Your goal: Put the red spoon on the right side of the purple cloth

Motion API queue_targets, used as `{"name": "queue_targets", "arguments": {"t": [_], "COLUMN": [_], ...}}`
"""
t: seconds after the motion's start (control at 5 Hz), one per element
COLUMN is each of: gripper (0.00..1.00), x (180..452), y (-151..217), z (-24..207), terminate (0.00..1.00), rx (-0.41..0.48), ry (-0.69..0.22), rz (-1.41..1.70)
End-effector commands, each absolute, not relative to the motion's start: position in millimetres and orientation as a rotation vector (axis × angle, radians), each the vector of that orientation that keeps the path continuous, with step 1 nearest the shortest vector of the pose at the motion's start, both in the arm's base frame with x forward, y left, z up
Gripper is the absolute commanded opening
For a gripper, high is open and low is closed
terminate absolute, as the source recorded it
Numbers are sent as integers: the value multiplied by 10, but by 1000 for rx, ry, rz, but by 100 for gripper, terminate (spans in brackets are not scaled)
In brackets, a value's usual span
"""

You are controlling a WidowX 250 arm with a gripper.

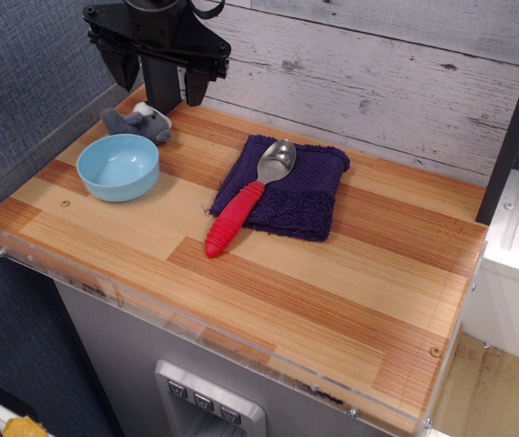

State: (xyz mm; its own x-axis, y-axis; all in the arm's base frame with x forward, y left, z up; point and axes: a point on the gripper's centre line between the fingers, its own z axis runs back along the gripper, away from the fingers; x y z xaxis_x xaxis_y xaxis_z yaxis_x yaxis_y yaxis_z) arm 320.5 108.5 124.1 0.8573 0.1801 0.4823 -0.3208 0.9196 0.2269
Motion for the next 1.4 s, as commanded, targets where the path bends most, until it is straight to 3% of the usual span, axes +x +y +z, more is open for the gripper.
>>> {"name": "queue_targets", "arguments": {"t": [0.0, 0.6, 0.8, 1.2], "gripper": [100, 100, 100, 100], "x": [3205, 2792, 2595, 2577], "y": [1085, 526, 418, 397], "z": [1241, 1323, 1255, 933], "terminate": [0, 0, 0, 0], "rx": [308, 153, 163, 219], "ry": [-473, -536, -512, -423], "rz": [267, 214, 172, 127]}}
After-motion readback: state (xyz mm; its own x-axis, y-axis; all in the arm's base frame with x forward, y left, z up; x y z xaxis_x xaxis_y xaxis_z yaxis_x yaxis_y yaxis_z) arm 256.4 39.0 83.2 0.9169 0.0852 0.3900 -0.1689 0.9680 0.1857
